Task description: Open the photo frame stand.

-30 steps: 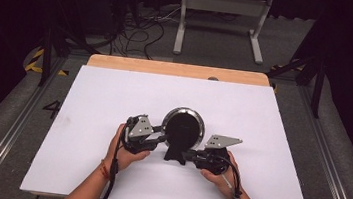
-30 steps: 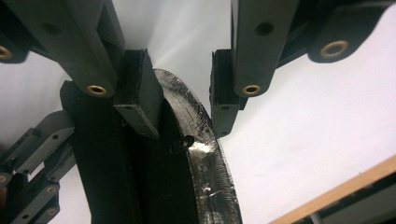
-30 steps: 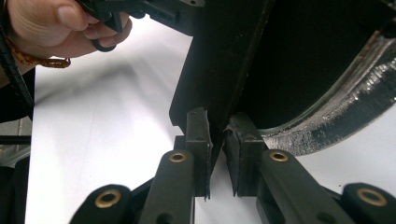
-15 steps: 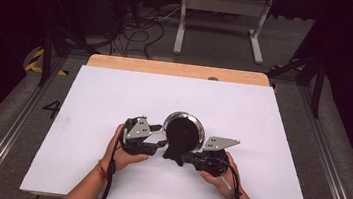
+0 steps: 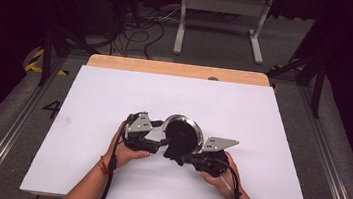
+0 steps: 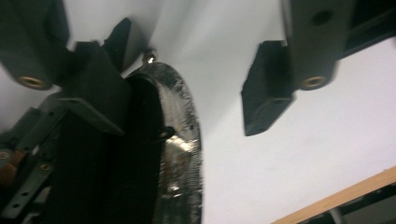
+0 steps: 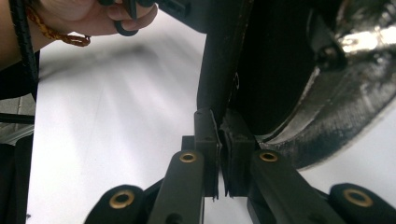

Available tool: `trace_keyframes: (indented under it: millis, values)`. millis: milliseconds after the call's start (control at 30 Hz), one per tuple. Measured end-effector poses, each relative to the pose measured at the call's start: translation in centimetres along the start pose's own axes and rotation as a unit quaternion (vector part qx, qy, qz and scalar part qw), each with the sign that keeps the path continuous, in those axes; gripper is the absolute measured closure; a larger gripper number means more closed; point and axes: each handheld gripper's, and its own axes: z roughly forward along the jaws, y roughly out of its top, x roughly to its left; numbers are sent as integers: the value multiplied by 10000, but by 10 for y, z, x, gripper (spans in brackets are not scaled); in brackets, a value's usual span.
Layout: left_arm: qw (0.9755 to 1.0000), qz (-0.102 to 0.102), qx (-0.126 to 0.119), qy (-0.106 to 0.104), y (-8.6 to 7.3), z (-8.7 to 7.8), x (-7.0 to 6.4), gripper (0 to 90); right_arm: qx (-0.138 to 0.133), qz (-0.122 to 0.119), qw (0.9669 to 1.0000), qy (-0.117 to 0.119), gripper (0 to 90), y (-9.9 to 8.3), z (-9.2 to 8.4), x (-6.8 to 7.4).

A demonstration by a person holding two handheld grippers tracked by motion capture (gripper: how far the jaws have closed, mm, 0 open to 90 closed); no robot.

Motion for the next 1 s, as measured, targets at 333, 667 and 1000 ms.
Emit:
trace_keyframes:
  millis: [333,667,1000]
  values:
    - [9997,216,142,-5,2,-2,-5,624,59,2,10000,55,860,0,-3,-2]
    - [9980,437,165,422,0,-5,-15,653,65,69,10000,-5,840,1,-8,-4]
    - [9958,493,-173,757,-4,-10,-17,807,166,102,9998,-64,849,2,-12,-7]
